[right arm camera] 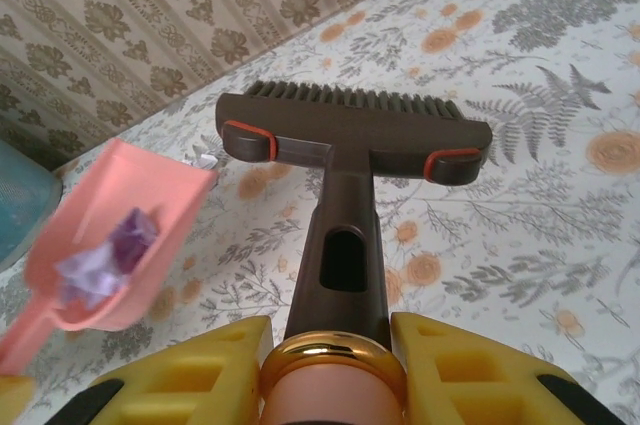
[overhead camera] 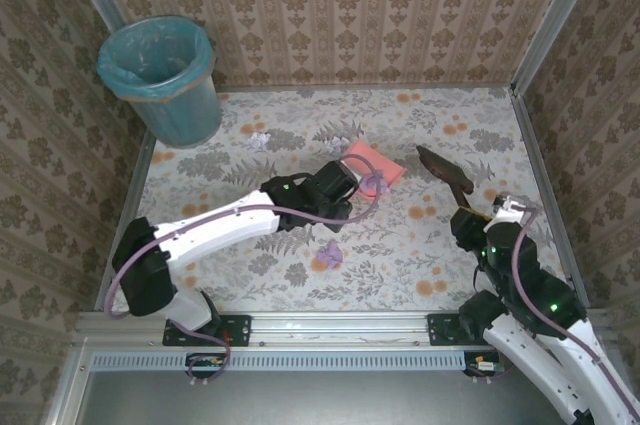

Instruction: Sweep away the paper scraps from the table

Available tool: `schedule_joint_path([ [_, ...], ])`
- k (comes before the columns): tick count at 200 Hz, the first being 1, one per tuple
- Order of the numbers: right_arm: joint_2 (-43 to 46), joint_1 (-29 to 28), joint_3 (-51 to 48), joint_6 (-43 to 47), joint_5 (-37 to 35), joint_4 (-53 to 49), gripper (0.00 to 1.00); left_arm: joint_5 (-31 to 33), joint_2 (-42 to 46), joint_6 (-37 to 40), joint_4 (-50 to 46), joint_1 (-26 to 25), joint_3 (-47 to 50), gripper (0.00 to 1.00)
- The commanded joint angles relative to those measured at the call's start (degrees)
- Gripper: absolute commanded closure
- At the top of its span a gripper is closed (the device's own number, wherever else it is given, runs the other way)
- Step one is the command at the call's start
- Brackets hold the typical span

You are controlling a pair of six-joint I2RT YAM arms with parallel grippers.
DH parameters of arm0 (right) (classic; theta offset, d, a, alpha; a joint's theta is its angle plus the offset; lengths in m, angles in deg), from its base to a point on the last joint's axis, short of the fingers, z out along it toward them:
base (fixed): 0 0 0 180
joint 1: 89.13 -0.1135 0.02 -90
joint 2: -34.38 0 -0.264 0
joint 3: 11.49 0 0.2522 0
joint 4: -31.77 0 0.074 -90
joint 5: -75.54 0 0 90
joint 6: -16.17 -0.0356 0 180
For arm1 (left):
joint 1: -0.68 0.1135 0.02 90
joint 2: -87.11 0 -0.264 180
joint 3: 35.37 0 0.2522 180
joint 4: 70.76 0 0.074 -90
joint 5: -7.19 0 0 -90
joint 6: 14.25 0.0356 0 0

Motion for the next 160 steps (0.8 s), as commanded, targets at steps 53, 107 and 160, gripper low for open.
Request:
schedule_joint_path([
  [53, -7.56, -0.36, -12.48, 4.30, 16.50, 30.81, 1.00, 7.19, 15.09, -8.91, -18.31, 6.68, 1.44, 1.00],
  [107, -13.35, -3.05, -19.51, 7.19, 22.65, 44.34, 1.00, 4.80, 21.55, -10.86, -26.34, 18.96, -0.99, 1.00],
  [160, -13.39, -4.86, -23.48, 8.35, 20.00, 49.12, 1.00, 1.77, 20.64, -9.74, -30.47, 30.81, -12.17, 1.00],
])
